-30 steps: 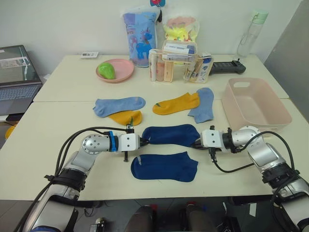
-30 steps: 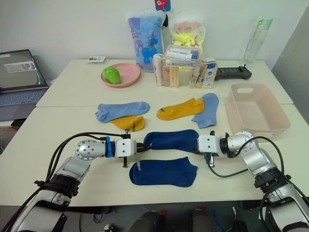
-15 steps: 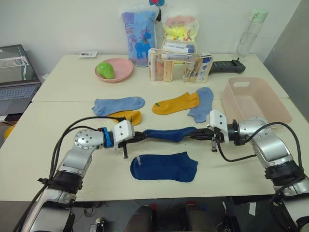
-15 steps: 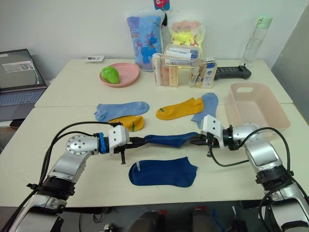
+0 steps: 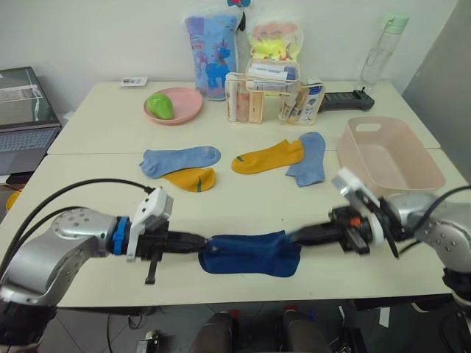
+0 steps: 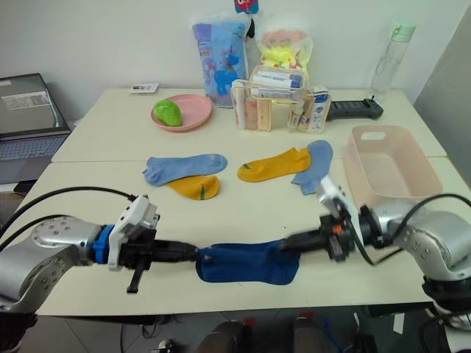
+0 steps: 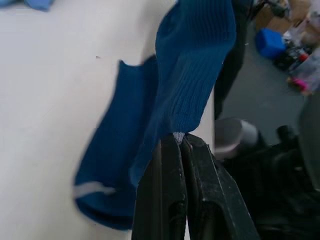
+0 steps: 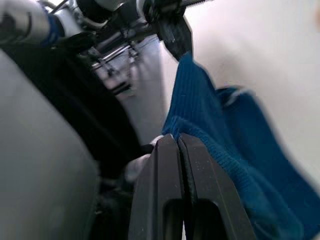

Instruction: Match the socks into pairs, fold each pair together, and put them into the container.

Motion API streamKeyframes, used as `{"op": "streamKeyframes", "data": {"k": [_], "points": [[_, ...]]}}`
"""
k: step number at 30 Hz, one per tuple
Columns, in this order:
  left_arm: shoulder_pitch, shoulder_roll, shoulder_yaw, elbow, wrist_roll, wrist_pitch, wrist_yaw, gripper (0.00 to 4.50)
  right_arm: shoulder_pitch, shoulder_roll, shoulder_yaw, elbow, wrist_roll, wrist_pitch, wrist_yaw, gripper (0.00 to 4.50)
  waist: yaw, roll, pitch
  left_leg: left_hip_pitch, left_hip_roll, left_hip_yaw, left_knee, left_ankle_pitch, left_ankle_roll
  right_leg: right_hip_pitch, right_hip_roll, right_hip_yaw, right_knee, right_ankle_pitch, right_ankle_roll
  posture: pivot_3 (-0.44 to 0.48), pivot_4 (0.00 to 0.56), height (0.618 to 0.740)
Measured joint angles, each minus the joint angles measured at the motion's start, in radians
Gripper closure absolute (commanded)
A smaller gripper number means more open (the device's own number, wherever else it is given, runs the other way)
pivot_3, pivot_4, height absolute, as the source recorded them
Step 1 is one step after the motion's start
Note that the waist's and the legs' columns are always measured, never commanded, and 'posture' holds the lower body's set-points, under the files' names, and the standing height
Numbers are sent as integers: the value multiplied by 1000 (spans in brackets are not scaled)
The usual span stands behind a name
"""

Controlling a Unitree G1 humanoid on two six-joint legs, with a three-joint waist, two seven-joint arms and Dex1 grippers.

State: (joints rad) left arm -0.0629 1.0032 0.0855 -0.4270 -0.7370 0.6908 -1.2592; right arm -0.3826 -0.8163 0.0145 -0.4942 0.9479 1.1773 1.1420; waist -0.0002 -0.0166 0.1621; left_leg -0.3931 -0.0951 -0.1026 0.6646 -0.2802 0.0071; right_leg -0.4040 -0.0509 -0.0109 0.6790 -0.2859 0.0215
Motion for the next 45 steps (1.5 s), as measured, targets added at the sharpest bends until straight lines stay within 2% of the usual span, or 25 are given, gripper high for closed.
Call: {"op": "streamKeyframes", "data": {"k": [3, 9, 13, 21, 30, 42, 43, 45], "points": [[113, 31, -8, -60, 19, -6, -6, 4480, 73, 18, -17, -54, 103, 76, -83, 4499, 0, 0, 0, 0, 0, 0, -1, 0, 0, 0, 0, 0, 0, 0, 0, 0, 150, 740], [122, -32, -99, -38, 139, -71, 72, 4480, 122, 59, -7, -32, 90, 57, -186, 4499, 5, 0, 0, 0, 0, 1, 0, 0, 0, 0, 0, 0, 0, 1, -1, 0, 150, 740], [25, -77, -132, 20, 199, -95, 114, 4480, 87, 56, 24, 30, 11, 0, -206, 4499, 6, 0, 0, 0, 0, 1, 0, 0, 0, 0, 0, -1, 0, 1, -1, 0, 150, 740], [-102, -100, -197, 139, 278, -126, 110, 4480, 9, 85, 108, 142, -177, -134, -242, 4499, 0, 0, 0, -1, 0, 1, 0, 3, -4, -1, 0, 0, -1, 1, -1, 0, 150, 740], [-185, -156, -255, 209, 359, -129, 139, 4480, 1, 114, 158, 182, -283, -192, -261, 4499, 0, 0, 0, -1, 0, 1, 0, 3, -4, -1, 0, 0, 0, 1, -1, 0, 150, 740], [-279, -167, -293, 254, 427, -94, 140, 4480, 21, 109, 172, 227, -369, -232, -252, 4499, -1, 0, 0, -1, 0, 1, 0, 3, -4, -1, 0, 0, 1, 1, -1, 0, 150, 740], [-281, -173, -301, 261, 433, -92, 139, 4281, 22, 109, 172, 227, -375, -234, -248, 4500, -1, 0, 0, -1, 0, 1, 0, 3, -4, -1, 0, 0, 1, 1, -1, 0, 150, 740], [-281, -182, -305, 271, 437, -87, 141, 3840, 26, 109, 172, 228, -376, -238, -246, 4047, -1, 0, 0, -1, 0, 1, 0, 3, -4, -1, 0, 0, 1, 1, -1, 0, 150, 740]]}}
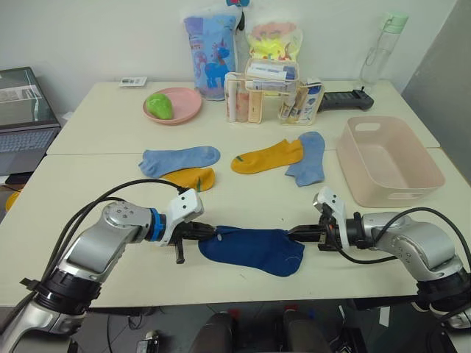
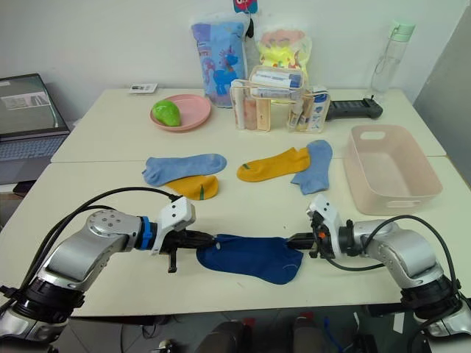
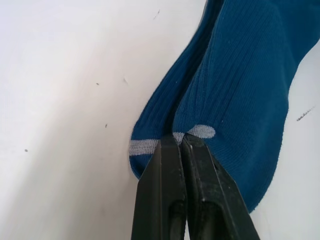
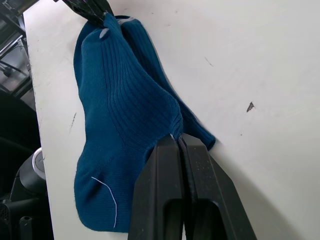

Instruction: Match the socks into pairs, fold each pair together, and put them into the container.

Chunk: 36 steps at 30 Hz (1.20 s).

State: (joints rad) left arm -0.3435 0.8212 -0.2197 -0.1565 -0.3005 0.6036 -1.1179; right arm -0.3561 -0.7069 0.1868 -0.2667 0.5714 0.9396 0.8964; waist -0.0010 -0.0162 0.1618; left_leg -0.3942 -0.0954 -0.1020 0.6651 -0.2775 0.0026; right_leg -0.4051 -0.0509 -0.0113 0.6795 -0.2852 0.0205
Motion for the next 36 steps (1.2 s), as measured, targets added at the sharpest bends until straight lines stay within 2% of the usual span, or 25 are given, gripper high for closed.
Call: {"op": "streamKeyframes", "data": {"k": [2, 5, 11, 15, 20, 32, 34, 36], "points": [[0, -3, 1, 0, -2, 4, 1, 3264, 9, 2, -4, 0, 1, -1, 1, 3547, 0, 0, 0, 0, 0, 0, 0, 0, 0, 0, 0, 0, 0, 0, 0, 0, 150, 740], [0, -11, 26, 4, -8, 12, 22, 2353, 19, 3, -26, 0, 6, 4, -3, 2545, 0, 0, 0, 0, 0, 0, 0, 0, 0, 0, 0, 0, 0, 0, 0, 0, 150, 740], [23, -4, 145, 11, -71, -7, 9, 2353, 55, -33, -105, -33, 50, 17, 7, 2545, 0, 0, 0, 0, 0, 0, 0, 0, 0, 0, 0, 0, 0, 0, 0, 0, 150, 740], [84, 8, 128, 10, -68, -41, -21, 2353, 76, -36, -109, -58, 58, 14, 18, 2545, 0, 0, 0, 0, 0, 0, 0, 0, 0, 0, 0, 0, 0, 0, 0, 0, 150, 740], [84, -20, 78, 22, -27, -44, 16, 2353, 97, -63, -50, -61, -11, -48, 23, 2545, 2, 0, 0, 0, 0, 0, 1, 0, 0, 0, 0, 0, 0, 0, 0, 0, 150, 740], [73, -38, 76, 57, 15, -53, 61, 2353, 141, -73, -5, -59, -71, -93, 36, 2545, 1, 0, 0, 1, 0, 0, 1, 0, 0, 1, 0, 0, 1, 0, 0, 0, 150, 740], [74, -40, 77, 54, 12, -44, 64, 2743, 139, -68, -5, -59, -74, -92, 37, 2519, 1, 0, 0, 1, 0, 0, 1, 0, 0, 1, 0, 0, 1, 0, 0, 0, 150, 740], [74, -44, 78, 51, 9, -37, 70, 3231, 135, -56, -4, -59, -74, -86, 36, 2935, 1, 0, -1, 1, 0, 0, 1, 0, 0, 1, 0, 0, 1, 0, 0, 0, 150, 740]]}}
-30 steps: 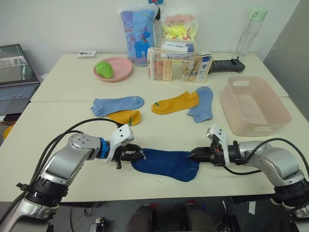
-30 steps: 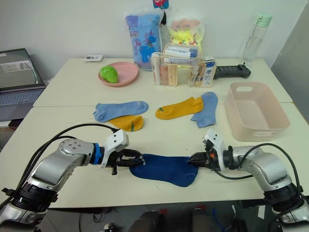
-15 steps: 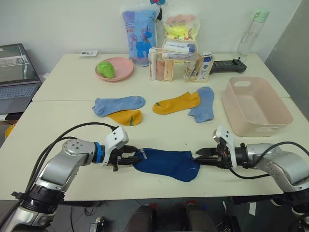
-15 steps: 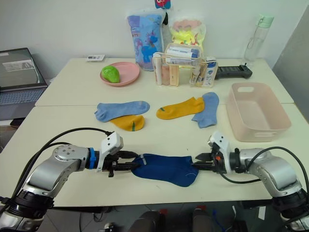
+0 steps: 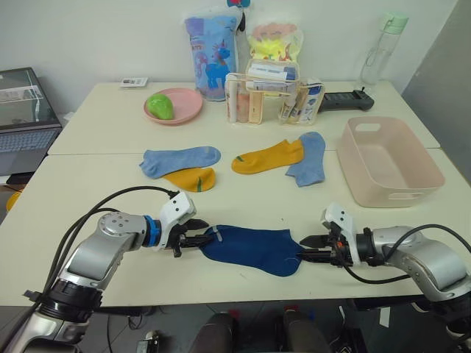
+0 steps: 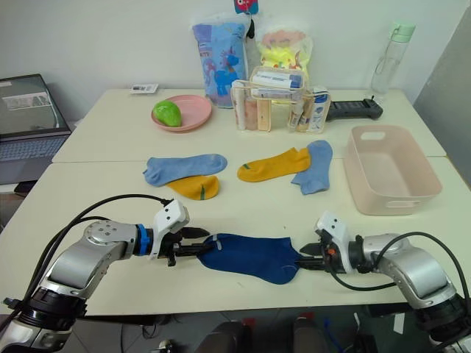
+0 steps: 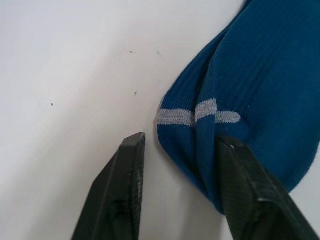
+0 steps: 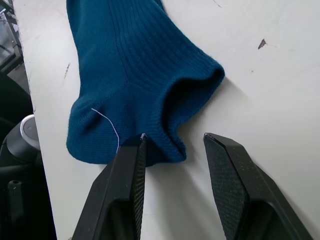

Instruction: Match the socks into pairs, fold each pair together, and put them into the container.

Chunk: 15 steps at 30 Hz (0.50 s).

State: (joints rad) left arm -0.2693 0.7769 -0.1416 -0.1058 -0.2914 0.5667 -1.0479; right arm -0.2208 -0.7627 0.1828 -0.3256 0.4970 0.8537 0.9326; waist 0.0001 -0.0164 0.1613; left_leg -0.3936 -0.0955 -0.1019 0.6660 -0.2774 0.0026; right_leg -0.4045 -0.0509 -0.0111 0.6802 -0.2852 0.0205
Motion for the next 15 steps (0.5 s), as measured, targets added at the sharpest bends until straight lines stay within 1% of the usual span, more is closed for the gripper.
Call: {"op": "streamKeyframes", "data": {"k": [1, 4, 5, 10, 15], "points": [[1, -1, 0, -3, -3, 6, 0, 3546, -3, 7, 0, 0, -1, 5, -1, 3171, 0, 0, 0, 0, 0, 0, 0, 0, 0, 0, 0, 0, 0, 0, 0, 0, 150, 740], [11, -1, 1, -14, -21, 31, -3, 4487, -12, 20, 2, 0, -3, 6, -2, 4231, 0, 0, 0, 0, 0, 0, 0, 0, 0, 0, 0, 0, 0, 0, 0, 0, 150, 740], [17, -1, 6, -20, -24, 37, -1, 4500, -13, 20, 2, 0, -4, 6, -2, 4474, 0, 0, 0, 0, 0, 0, 0, 0, 0, 0, 0, 0, 0, 0, 0, 0, 150, 740], [36, -3, 23, -35, -41, 54, 16, 4500, -28, 24, 5, 20, -9, 0, 1, 4474, -1, 0, 0, 0, 0, 0, 0, 0, 0, 0, 0, 0, 0, 0, 0, 0, 150, 740], [118, -14, 75, -132, -107, 154, 62, 4500, -75, 23, 16, 69, -28, -23, 14, 4474, -3, 0, 0, 0, 0, 0, 0, 0, 0, 0, 0, 0, 0, 0, 0, 0, 150, 740]]}}
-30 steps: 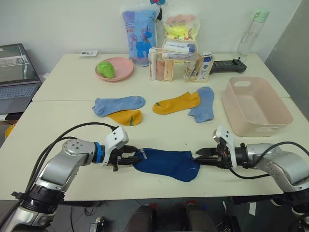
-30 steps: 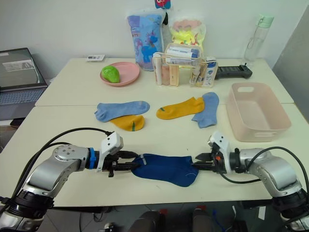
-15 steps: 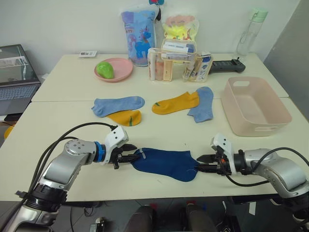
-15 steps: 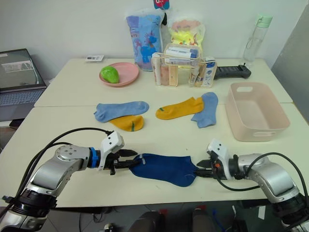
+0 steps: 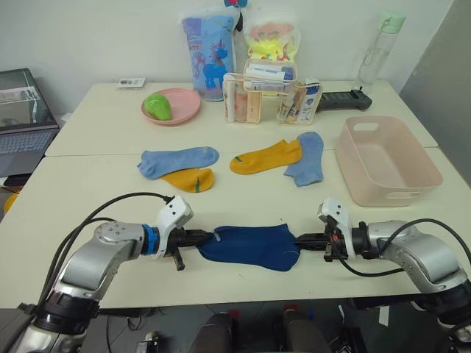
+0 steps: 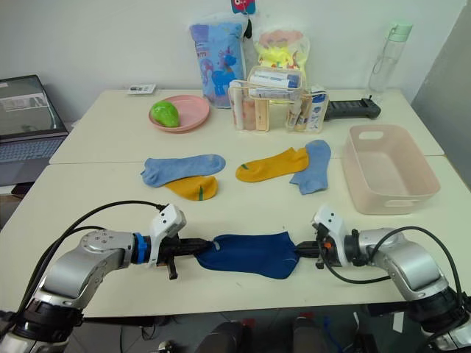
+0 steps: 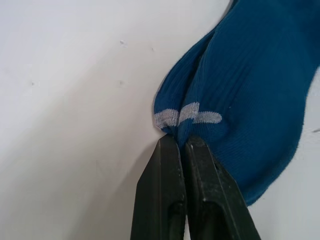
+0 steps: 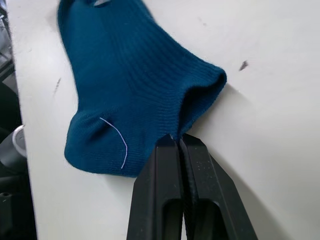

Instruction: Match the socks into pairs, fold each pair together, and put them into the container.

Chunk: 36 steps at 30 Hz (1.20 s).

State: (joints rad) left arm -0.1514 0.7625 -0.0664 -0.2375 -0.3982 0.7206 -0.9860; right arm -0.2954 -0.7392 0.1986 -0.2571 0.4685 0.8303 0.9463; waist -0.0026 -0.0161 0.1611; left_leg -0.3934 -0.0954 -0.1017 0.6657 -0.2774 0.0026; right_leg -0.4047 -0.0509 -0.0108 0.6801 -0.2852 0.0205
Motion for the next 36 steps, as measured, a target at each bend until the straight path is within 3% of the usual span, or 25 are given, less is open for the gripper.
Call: {"op": "streamKeyframes", "data": {"k": [7, 9, 15, 17, 24, 27, 32, 36], "points": [[84, -4, 35, -127, -60, 102, 85, 4500, -22, -26, 34, 24, -21, -48, 84, 4474, 2, 0, 0, 0, 0, 0, 0, 0, 0, 0, 0, 0, 0, 0, 0, 0, 150, 740], [87, -4, 35, -128, -61, 98, 91, 4500, -22, -26, 41, 26, -29, -72, 97, 4025, 2, 0, 0, 0, 0, 0, 0, 0, 0, 0, 0, 0, 0, 0, 0, 0, 150, 740], [121, 1, 44, -128, -63, 43, 81, 2835, -19, -24, 15, 30, -26, -98, 99, 2027, 3, 0, 0, 0, 0, 0, 0, 0, 0, 0, 0, 0, 0, 0, 0, 0, 150, 740], [121, 10, 74, -122, -63, 45, 92, 2232, -17, -21, -31, 20, 5, -99, 99, 2015, 3, 0, 0, 0, 0, 0, 0, 0, 0, 0, 0, 0, 0, 0, 0, 0, 150, 740], [115, 59, 170, -149, -96, -19, 37, 2232, -11, -30, -95, -56, 41, -108, 101, 2015, 4, 0, 0, 0, 0, 0, 0, 0, 0, 0, 0, 0, 0, 0, 0, 0, 150, 740], [25, 46, 134, -160, -97, -106, -19, 2851, -61, 13, -53, -58, -8, -188, 97, 2650, 3, 0, 0, 0, 0, 0, 0, 0, 0, 1, 0, 0, 0, 0, 0, 0, 150, 740], [-20, 21, -32, -123, 0, -280, -96, 4456, -66, 69, 84, -25, -112, -296, 101, 4438, 1, 0, 0, 0, 0, 1, 0, 0, 0, 0, 0, 0, -1, 0, 0, 0, 150, 740], [-18, -4, -121, -9, 126, -435, -95, 4487, -27, 72, 160, 33, -204, -378, 105, 4479, 3, 0, 0, 0, 0, 1, 0, 0, 0, 0, 0, 0, 0, 0, 0, 0, 150, 740]]}}
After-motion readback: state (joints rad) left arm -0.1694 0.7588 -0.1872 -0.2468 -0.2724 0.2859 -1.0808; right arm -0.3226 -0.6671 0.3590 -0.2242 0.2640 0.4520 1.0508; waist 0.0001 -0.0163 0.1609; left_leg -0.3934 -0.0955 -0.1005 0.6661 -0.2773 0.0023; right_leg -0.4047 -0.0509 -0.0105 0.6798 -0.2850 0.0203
